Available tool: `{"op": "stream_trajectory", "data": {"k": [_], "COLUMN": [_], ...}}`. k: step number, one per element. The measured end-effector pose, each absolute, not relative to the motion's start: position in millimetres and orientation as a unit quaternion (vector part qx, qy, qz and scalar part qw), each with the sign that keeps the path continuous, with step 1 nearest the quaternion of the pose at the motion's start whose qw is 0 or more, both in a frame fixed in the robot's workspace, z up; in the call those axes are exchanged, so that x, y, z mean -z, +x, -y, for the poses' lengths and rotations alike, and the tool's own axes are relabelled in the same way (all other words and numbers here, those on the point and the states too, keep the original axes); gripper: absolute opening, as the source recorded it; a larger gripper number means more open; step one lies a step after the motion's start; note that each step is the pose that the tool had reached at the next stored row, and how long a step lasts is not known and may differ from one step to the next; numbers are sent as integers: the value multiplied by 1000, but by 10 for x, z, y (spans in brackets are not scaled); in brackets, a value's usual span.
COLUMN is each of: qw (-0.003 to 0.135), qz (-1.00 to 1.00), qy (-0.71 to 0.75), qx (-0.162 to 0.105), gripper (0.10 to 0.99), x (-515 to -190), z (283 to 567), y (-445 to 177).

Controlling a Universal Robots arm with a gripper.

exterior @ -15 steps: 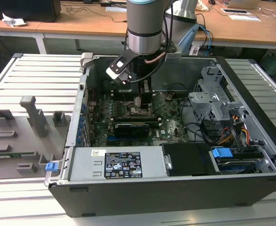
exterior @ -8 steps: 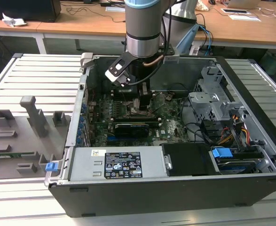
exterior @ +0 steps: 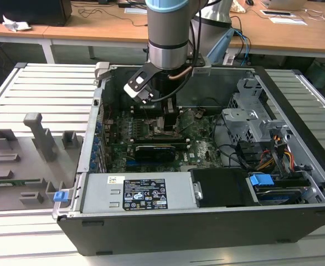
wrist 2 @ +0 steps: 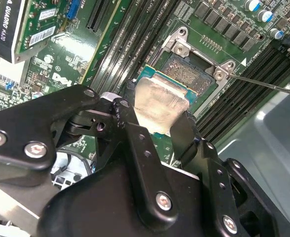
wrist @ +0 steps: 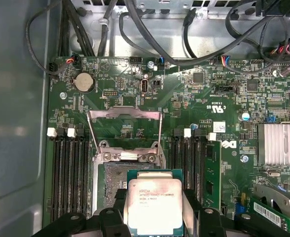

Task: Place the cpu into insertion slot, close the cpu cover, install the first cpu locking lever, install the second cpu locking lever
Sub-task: 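Place the cpu into insertion slot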

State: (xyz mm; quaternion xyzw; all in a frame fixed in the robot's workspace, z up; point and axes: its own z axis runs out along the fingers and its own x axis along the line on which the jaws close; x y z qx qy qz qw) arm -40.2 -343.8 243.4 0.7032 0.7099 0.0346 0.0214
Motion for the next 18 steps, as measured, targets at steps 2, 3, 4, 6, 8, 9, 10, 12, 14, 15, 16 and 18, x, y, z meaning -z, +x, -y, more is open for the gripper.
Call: {"op": "stream_trajectory", "data": {"k": [2, 3, 4, 6, 8, 9, 10, 12, 14, 15, 16, 18], "qw": [22, 22, 22, 22, 22, 22, 22, 22, 22, 22, 22, 22], "qz": [-710, -710, -710, -710, -710, -710, -710, -710, -710, -710, -710, -710], "qy": [703, 703, 703, 703, 703, 703, 703, 703, 703, 703, 703, 703], "qx": [-35, -35, -36, -36, -35, -35, -35, -36, -35, -35, -35, -36], "gripper": [525, 525, 525, 525, 525, 525, 525, 525, 525, 525, 525, 525], "x": [-2425, -2419, -2406, -2393, -2384, -2382, -2378, -2369, -2357, -2351, -2345, -2318], "z": [3437, 3437, 3438, 3438, 3437, 3437, 3437, 3435, 3428, 3424, 3416, 3401], "y": [-402, -404, -404, -404, -405, -405, -405, -405, -406, -405, -405, -404]}}
